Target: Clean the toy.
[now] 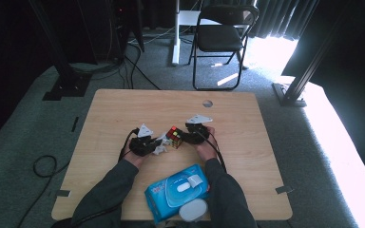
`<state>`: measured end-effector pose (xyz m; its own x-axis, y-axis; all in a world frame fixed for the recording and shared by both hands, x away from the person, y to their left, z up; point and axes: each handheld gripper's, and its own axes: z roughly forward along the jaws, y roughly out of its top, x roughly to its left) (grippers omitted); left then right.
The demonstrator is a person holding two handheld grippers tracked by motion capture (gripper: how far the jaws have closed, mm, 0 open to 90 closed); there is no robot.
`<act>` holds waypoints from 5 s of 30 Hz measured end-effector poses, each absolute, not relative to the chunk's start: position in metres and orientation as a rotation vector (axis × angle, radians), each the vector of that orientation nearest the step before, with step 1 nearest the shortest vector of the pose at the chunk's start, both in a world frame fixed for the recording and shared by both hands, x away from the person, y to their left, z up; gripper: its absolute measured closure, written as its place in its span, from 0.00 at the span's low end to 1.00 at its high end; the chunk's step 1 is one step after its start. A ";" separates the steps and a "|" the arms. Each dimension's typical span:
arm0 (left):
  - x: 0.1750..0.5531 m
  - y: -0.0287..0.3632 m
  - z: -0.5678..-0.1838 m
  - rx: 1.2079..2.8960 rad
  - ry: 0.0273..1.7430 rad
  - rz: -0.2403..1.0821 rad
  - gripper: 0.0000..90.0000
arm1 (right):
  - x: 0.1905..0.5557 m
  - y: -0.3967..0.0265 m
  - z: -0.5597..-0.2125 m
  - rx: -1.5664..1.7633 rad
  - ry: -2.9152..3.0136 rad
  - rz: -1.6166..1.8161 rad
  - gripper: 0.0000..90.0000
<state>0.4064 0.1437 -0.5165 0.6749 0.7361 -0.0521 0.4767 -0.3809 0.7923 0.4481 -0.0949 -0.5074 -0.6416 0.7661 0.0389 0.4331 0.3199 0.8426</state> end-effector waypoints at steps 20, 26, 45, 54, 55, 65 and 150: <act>0.413 0.135 -0.515 2.049 0.947 0.405 0.92 | 0.449 -0.098 -0.509 1.208 2.320 1.398 0.77; 0.412 0.135 -0.514 2.046 0.943 0.405 0.92 | 0.452 -0.100 -0.509 1.307 2.330 1.431 0.78; 0.411 0.133 -0.514 2.050 0.933 0.410 0.92 | 0.459 -0.130 -0.521 1.583 2.192 1.641 0.80; 0.412 0.133 -0.514 2.055 0.935 0.407 0.92 | 0.457 -0.130 -0.521 1.568 2.175 1.628 0.80; 0.412 0.133 -0.514 2.054 0.935 0.407 0.92 | 0.457 -0.130 -0.521 1.572 2.171 1.629 0.80; 0.412 0.131 -0.516 2.058 0.934 0.399 0.92 | 0.455 -0.134 -0.526 1.590 2.148 1.519 0.92; 0.418 0.158 -0.493 1.983 0.967 0.433 0.92 | 0.434 -0.074 -0.516 0.711 2.514 1.231 0.38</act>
